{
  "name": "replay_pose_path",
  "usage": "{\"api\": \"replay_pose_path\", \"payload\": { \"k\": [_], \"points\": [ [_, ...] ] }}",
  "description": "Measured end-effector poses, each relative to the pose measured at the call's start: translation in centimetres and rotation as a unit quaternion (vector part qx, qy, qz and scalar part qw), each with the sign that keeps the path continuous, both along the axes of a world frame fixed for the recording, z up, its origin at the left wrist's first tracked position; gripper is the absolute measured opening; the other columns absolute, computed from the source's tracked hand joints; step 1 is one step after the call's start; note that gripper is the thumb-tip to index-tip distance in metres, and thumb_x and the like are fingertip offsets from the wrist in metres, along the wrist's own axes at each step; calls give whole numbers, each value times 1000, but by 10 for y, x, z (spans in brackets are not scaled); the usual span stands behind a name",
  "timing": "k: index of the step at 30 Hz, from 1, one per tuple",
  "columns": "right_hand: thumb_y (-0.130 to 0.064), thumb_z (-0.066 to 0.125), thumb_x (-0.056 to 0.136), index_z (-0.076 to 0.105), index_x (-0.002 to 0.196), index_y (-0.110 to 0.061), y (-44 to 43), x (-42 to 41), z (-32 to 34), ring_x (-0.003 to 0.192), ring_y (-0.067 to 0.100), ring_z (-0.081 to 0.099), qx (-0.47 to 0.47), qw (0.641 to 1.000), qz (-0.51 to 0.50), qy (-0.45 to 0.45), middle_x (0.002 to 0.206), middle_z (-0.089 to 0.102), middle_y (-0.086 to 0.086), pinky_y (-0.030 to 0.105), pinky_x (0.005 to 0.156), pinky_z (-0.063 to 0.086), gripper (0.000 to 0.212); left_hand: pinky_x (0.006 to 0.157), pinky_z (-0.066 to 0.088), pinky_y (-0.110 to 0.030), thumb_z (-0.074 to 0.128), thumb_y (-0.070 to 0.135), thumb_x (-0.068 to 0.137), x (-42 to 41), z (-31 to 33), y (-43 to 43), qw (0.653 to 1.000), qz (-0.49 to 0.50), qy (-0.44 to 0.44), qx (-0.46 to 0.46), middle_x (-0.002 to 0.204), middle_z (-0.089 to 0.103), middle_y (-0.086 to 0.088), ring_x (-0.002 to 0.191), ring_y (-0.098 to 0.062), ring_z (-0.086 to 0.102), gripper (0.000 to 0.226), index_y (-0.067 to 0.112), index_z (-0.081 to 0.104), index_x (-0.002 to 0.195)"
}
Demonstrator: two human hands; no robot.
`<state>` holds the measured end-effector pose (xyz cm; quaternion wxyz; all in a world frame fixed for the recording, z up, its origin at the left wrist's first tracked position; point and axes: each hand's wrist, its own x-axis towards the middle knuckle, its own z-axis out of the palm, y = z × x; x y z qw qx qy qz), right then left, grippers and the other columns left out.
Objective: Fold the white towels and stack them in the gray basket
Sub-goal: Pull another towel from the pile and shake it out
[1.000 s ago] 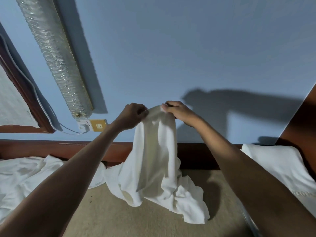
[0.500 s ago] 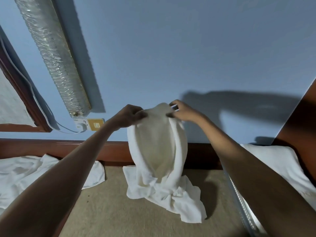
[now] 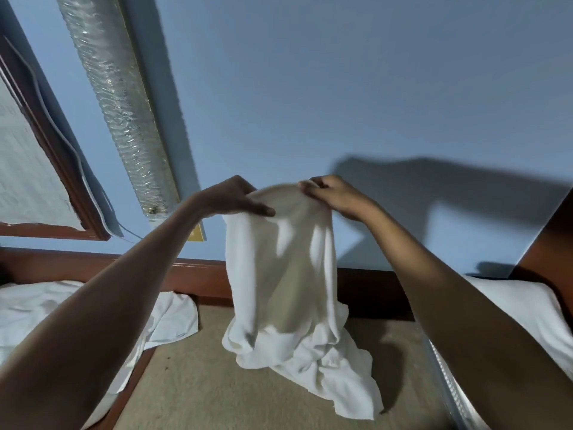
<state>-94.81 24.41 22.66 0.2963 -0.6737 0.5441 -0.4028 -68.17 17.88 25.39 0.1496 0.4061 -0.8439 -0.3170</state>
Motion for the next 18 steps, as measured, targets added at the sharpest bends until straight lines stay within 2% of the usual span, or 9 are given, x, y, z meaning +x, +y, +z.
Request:
{"api": "replay_pose_path", "payload": {
  "k": [2, 4, 6, 8, 10, 12, 14, 16, 18],
  "points": [
    [-52, 68, 92, 42, 70, -18, -4, -8, 3, 60, 12, 33, -40, 998, -53, -7, 63, 31, 0, 32, 57, 24, 49, 56, 29, -30, 88, 60, 63, 12, -7, -6, 999, 33, -1, -11, 62, 48, -7, 57, -18, 43, 72, -6, 60, 69],
    [-39, 69, 96, 42, 67, -21, -9, -15, 6, 51, 2, 33, -79, 993, -88, 11, 54, 37, -13, 28, 51, 26, 43, 54, 19, -31, 89, 50, 72, 20, -11, -12, 996, 65, 39, -41, 62, 32, -5, 57, -15, 30, 64, 0, 52, 62],
    [-36, 69, 96, 46, 64, -18, -13, -18, 9, 51, -1, 33, -126, 984, -119, 34, 56, 39, -11, 30, 53, 26, 43, 51, 22, -29, 88, 51, 70, 25, -11, -19, 990, 82, 88, -73, 59, 38, -4, 55, -13, 32, 58, 0, 63, 64],
    [-43, 68, 91, 54, 65, -5, -15, -19, 14, 57, 5, 33, -167, 973, -155, 27, 60, 37, -3, 32, 56, 25, 48, 50, 33, -23, 88, 39, 76, 30, -7, -25, 978, 121, 127, -114, 55, 55, 6, 52, -7, 44, 27, 14, 77, 72],
    [-46, 69, 88, 58, 72, 2, -14, -18, 20, 61, 8, 30, -195, 963, -183, 17, 63, 34, 1, 31, 55, 24, 53, 58, 40, -22, 85, 27, 82, 36, -1, -30, 966, 149, 150, -151, 60, 66, 16, 56, 3, 52, 11, 27, 77, 76],
    [-41, 71, 90, 55, 68, -1, -11, -16, 27, 60, 8, 27, -215, 958, -191, 21, 61, 31, -2, 29, 54, 23, 49, 65, 40, -27, 84, 29, 84, 41, 3, -34, 956, 174, 157, -174, 74, 73, 10, 68, -4, 58, 6, 25, 79, 85],
    [-37, 73, 90, 53, 63, -11, -10, -16, 31, 57, 7, 26, -223, 953, -202, 16, 58, 31, -6, 27, 53, 24, 43, 66, 40, -26, 81, 30, 86, 43, 8, -36, 949, 195, 146, -199, 87, 75, -4, 75, -14, 58, 15, 18, 81, 95],
    [-37, 73, 90, 48, 60, -20, -10, -17, 34, 56, 5, 26, -229, 949, -216, 1, 55, 30, -9, 26, 53, 25, 43, 62, 41, -23, 79, 31, 88, 43, 12, -33, 948, 200, 136, -209, 90, 74, -9, 71, -13, 59, 21, 13, 80, 99],
    [-40, 71, 90, 46, 61, -19, -11, -23, 34, 58, 7, 27, -235, 942, -240, 3, 57, 31, -6, 28, 54, 26, 44, 53, 43, -14, 78, 32, 90, 40, 18, -28, 952, 184, 133, -206, 84, 74, -10, 54, -3, 59, 22, 11, 78, 97]
  ]
}}
